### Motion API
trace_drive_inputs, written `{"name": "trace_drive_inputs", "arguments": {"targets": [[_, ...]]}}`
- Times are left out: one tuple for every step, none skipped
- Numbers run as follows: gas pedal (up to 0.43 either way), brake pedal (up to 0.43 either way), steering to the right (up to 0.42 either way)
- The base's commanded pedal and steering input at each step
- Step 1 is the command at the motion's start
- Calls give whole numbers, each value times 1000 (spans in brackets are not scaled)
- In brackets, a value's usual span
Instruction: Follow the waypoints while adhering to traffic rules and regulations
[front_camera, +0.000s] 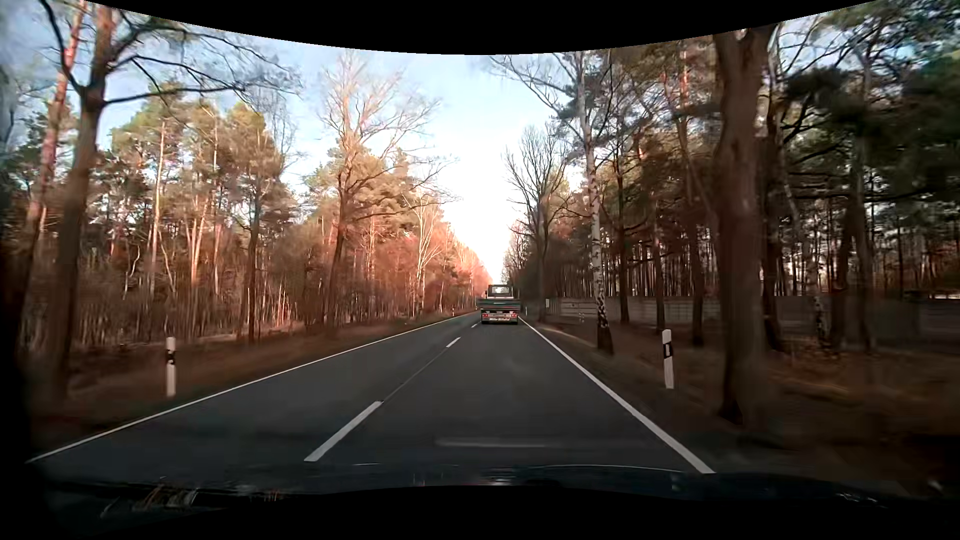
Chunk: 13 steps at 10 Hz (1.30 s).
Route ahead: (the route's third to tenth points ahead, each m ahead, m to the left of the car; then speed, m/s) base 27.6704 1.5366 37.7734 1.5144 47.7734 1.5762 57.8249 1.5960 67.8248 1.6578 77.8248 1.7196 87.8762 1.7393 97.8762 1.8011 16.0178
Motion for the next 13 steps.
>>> {"name": "trace_drive_inputs", "arguments": {"targets": [[130, 0, -4], [130, 0, -4], [130, 0, -4], [130, 0, -4], [130, 0, -4], [130, 0, -4], [130, 0, -4], [130, 0, -4], [130, 0, -4], [130, 0, -4], [130, 0, -4], [130, 0, -4], [130, 0, -4]]}}
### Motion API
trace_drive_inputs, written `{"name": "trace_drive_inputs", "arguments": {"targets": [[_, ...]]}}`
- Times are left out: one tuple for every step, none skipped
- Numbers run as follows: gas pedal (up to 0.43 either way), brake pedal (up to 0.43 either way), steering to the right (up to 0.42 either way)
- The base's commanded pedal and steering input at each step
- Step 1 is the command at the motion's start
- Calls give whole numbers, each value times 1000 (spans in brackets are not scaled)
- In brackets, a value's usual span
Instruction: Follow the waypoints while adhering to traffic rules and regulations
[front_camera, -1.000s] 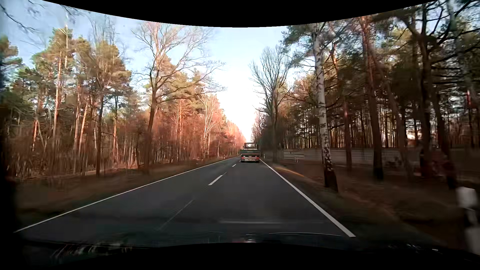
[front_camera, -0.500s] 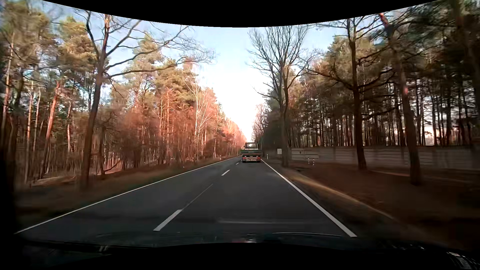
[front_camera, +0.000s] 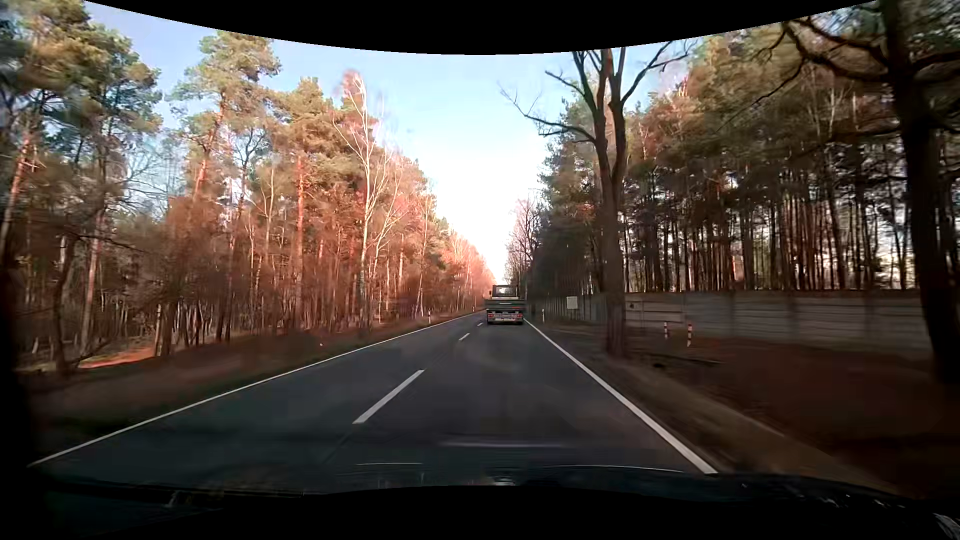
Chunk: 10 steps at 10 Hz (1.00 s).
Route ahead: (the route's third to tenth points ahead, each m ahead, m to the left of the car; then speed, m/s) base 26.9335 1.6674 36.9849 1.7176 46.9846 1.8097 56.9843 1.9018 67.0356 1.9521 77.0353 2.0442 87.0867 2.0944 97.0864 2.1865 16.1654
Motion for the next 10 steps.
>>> {"name": "trace_drive_inputs", "arguments": {"targets": [[130, 0, -4], [130, 0, -4], [130, 0, -4], [130, 0, -4], [130, 0, -4], [130, 0, -3], [130, 0, -1], [130, 0, 0], [130, 0, 0], [118, 0, 0]]}}
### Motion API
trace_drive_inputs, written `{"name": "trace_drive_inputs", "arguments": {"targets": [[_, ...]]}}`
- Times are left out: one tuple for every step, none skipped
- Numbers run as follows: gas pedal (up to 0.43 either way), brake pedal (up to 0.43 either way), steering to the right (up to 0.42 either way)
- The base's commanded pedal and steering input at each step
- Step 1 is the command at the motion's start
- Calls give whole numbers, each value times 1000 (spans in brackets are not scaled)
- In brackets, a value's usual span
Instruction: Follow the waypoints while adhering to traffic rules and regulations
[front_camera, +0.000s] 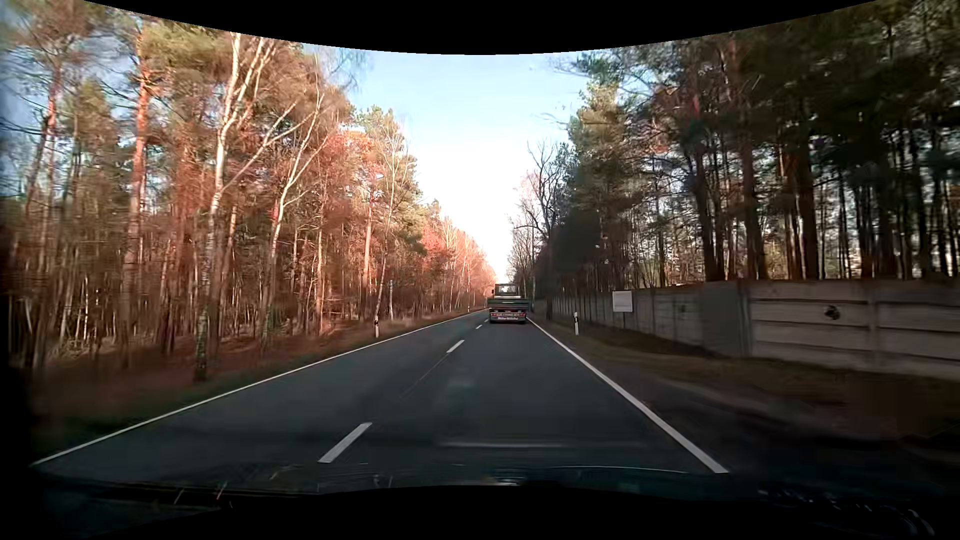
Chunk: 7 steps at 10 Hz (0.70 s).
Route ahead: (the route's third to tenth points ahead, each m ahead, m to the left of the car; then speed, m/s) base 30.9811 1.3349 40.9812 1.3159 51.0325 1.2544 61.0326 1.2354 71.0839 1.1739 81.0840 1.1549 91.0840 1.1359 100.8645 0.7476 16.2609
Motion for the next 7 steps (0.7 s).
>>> {"name": "trace_drive_inputs", "arguments": {"targets": [[118, 0, 0], [118, 0, 0], [118, 0, 0], [118, 0, 0], [118, 0, 0], [118, 0, 0], [118, 0, 0]]}}
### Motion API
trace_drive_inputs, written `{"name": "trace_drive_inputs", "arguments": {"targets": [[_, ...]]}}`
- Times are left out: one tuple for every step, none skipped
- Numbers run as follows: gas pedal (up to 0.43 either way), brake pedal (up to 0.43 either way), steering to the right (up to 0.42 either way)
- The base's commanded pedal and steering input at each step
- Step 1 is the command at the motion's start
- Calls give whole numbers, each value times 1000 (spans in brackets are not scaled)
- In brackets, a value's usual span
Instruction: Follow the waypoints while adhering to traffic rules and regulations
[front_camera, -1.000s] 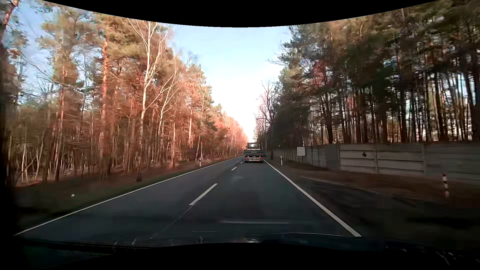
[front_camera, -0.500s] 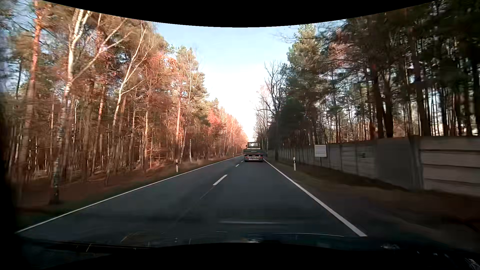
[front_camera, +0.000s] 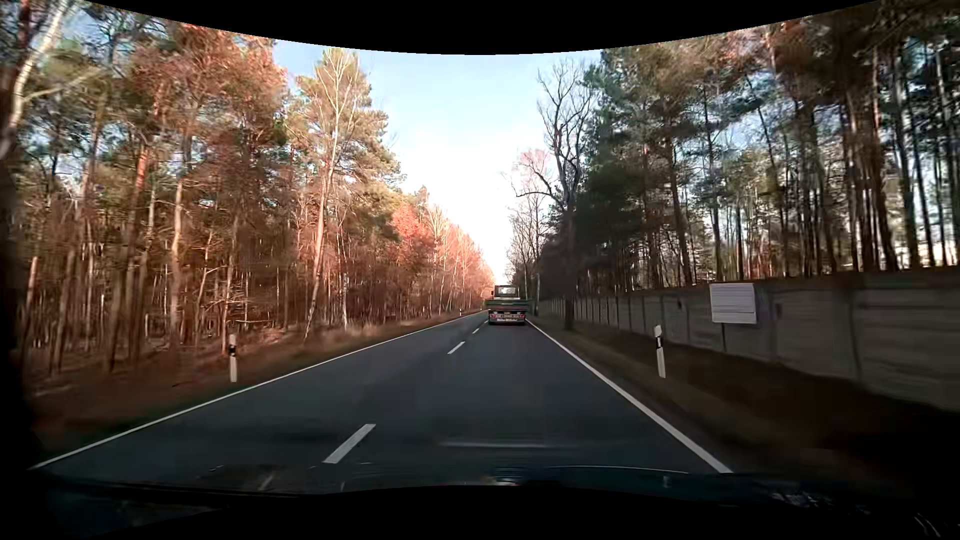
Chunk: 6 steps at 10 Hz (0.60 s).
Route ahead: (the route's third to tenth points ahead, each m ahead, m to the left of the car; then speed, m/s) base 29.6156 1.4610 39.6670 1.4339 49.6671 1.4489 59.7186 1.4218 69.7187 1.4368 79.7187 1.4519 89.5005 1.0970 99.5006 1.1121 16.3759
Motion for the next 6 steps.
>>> {"name": "trace_drive_inputs", "arguments": {"targets": [[118, 0, 0], [118, 0, 0], [118, 0, 0], [118, 0, 0], [118, 0, 0], [118, 0, 0]]}}
